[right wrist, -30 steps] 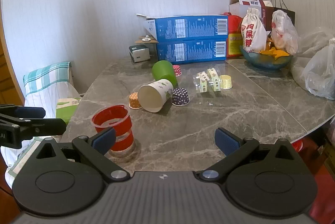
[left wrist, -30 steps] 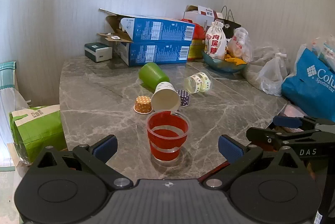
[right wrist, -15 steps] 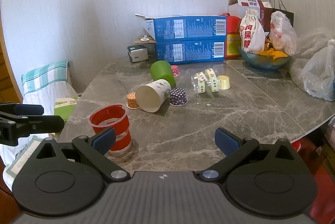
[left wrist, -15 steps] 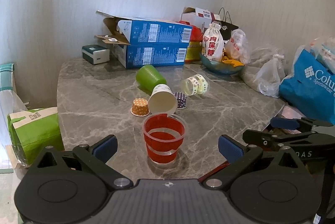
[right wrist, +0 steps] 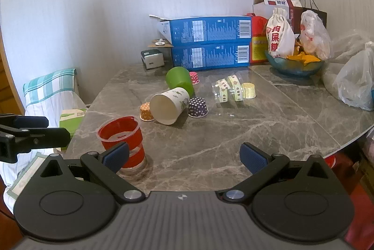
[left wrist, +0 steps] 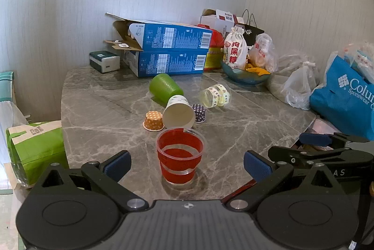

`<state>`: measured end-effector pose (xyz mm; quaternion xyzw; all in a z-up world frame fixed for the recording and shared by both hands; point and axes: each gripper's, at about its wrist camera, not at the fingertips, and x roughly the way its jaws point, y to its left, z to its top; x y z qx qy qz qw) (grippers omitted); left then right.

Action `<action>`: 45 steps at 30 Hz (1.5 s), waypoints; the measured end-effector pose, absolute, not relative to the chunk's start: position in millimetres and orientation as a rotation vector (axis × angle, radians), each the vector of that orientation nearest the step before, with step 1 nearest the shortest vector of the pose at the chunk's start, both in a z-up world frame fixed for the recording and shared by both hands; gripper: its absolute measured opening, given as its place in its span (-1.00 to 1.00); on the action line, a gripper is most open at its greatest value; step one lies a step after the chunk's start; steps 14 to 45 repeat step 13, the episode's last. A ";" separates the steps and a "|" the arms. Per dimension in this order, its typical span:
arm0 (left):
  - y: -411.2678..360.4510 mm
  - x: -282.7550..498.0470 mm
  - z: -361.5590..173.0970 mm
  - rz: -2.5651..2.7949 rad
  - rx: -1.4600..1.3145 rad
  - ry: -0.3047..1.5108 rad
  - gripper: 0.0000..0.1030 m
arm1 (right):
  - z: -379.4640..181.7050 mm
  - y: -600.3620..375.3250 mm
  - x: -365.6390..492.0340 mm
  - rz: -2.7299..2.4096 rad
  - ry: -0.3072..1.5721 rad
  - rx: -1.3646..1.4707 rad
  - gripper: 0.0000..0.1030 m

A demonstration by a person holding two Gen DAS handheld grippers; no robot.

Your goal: Flip cup upright

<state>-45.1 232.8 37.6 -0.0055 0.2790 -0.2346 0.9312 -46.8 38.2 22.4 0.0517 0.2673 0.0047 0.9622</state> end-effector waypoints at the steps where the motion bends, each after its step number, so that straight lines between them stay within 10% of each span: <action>1: 232.9 -44.8 37.5 -0.481 -0.010 0.572 1.00 | 22.1 38.0 -46.7 0.009 0.542 0.105 0.98; 45: 232.6 -46.0 39.2 -0.463 0.006 0.510 1.00 | 19.6 35.4 -43.9 0.002 0.551 0.111 0.98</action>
